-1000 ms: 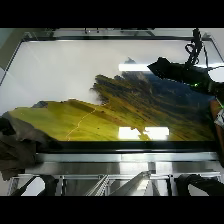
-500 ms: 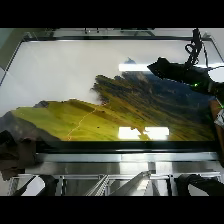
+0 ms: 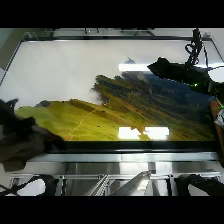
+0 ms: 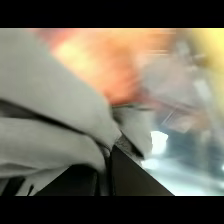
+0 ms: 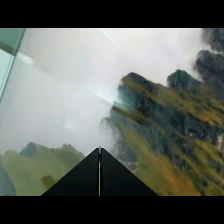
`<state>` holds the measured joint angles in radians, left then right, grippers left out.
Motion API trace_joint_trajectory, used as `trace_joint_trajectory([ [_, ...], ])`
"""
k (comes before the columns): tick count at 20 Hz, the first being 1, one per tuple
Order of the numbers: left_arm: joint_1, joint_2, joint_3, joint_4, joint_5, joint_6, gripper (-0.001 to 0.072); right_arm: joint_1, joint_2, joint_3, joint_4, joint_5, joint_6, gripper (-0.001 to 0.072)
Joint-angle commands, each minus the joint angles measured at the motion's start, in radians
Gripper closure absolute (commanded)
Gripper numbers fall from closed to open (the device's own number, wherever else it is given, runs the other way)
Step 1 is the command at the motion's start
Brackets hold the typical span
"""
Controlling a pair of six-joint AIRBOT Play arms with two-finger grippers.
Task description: Fold the shirts.
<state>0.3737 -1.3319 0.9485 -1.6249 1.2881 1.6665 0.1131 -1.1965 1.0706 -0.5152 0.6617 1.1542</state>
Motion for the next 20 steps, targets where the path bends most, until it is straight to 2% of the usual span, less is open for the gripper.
trace_joint_trajectory([
  [1,-0.266,-0.064,0.294,-0.446,-0.058,0.153,0.0699,0.001,-0.001,0.0,0.0,0.0,0.0,0.0692],
  [3,-0.44,-0.107,0.589,-0.692,-0.058,0.275,0.0691,-0.002,-0.001,0.0,0.0,-0.003,-0.004,0.0692],
  [6,-0.62,-0.231,1.025,-0.716,0.084,0.282,0.069,-0.034,0.0,0.0,0.0,-0.002,-0.004,0.0692],
  [8,-0.676,-0.306,1.162,-0.716,0.174,0.245,0.069,-0.077,0.002,0.0,0.0,0.008,-0.003,0.0692],
  [10,-0.71,-0.332,1.096,-0.715,0.18,0.241,0.069,-0.122,0.003,0.0,0.0,0.038,-0.003,0.0692],
  [16,-0.734,-0.473,0.752,-0.673,0.089,0.244,0.0692,-0.195,0.002,0.0,0.0,0.159,-0.003,0.0692],
  [19,-0.734,-0.569,0.666,-0.677,0.119,0.244,0.0692,-0.197,0.002,0.0,0.0,0.217,-0.004,0.0691],
  [20,-0.732,-0.588,0.66,-0.68,0.153,0.244,0.0608,-0.197,0.002,0.0,0.0,0.233,-0.004,0.0683],
])
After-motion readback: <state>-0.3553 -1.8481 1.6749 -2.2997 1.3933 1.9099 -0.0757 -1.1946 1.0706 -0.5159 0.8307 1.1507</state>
